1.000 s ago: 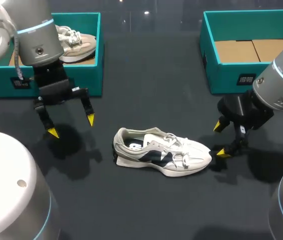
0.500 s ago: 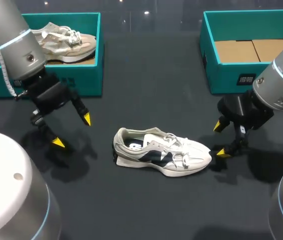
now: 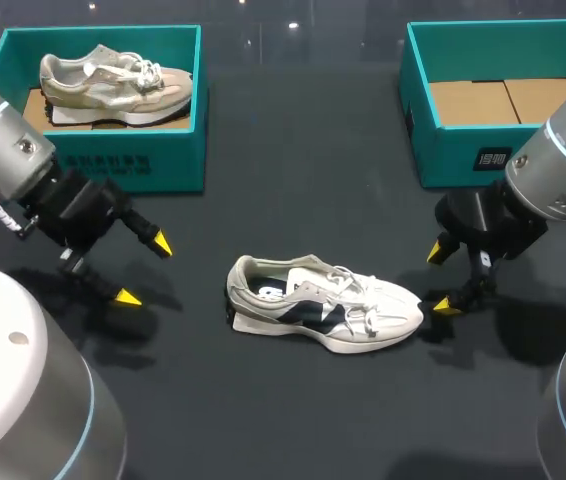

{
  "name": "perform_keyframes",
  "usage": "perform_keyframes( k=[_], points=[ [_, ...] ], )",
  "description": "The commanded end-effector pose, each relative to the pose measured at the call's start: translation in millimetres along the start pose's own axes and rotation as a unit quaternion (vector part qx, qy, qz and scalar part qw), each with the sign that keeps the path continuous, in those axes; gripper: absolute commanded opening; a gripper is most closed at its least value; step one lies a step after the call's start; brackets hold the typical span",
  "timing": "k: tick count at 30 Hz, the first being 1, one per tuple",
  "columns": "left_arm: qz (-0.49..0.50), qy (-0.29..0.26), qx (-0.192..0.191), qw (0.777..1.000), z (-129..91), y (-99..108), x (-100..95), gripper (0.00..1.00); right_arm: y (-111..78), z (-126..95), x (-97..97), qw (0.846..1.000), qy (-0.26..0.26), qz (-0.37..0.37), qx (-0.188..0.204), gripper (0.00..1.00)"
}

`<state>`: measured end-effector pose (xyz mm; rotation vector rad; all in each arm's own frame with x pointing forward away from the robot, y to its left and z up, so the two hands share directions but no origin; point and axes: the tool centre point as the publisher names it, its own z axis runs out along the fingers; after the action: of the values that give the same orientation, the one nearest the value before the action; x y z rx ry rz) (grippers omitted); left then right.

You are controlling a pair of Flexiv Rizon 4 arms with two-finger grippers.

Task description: Take the shoe out of the shoebox, open the shoe tongue, remove and reinsert the insole, then place the shoe into the shoebox

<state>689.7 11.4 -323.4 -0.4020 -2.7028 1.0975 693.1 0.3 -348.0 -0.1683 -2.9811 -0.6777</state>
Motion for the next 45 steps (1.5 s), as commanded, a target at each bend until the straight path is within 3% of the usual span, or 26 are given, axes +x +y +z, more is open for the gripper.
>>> perform_keyframes(
  k=[1,3,5,6,15,18,22,27,36,45],
  points=[
    [-0.006,-0.006,0.047,0.999,23.8,27.0,-10.9,1.00,-0.4,0.5,1.6,1.000,-0.002,0.000,0.001,1.00],
    [-0.001,-0.021,0.064,0.998,30.5,37.4,-15.5,1.00,-0.4,0.5,1.6,1.000,-0.002,0.000,0.001,1.00],
    [-0.020,-0.018,0.118,0.993,32.8,47.3,-22.3,1.00,-0.4,0.5,1.6,1.000,-0.002,0.000,0.001,1.00],
    [-0.040,-0.030,0.126,0.991,33.7,51.7,-25.6,1.00,-0.4,0.5,1.6,1.000,-0.002,0.000,0.001,1.00],
    [-0.040,-0.030,0.126,0.991,33.7,51.7,-25.6,1.00,-0.4,0.5,1.6,1.000,-0.002,0.000,0.001,1.00],
    [-0.025,-0.053,0.117,0.991,40.6,51.8,-20.5,1.00,-0.4,0.5,1.6,1.000,-0.002,0.000,0.001,1.00],
    [-0.048,-0.062,0.151,0.985,46.8,55.9,-24.1,1.00,-0.4,0.5,1.6,1.000,-0.002,0.000,0.001,1.00],
    [-0.058,-0.067,0.166,0.982,53.8,56.5,-25.3,1.00,-0.4,0.5,1.6,1.000,-0.002,0.000,0.001,1.00],
    [-0.077,-0.073,0.190,0.976,59.7,60.4,-43.2,1.00,-0.4,0.5,1.6,1.000,-0.002,0.000,0.001,1.00],
    [-0.069,-0.072,0.197,0.975,76.0,40.3,-61.1,1.00,-0.4,0.5,1.6,1.000,-0.002,0.000,0.001,1.00]
  ],
)
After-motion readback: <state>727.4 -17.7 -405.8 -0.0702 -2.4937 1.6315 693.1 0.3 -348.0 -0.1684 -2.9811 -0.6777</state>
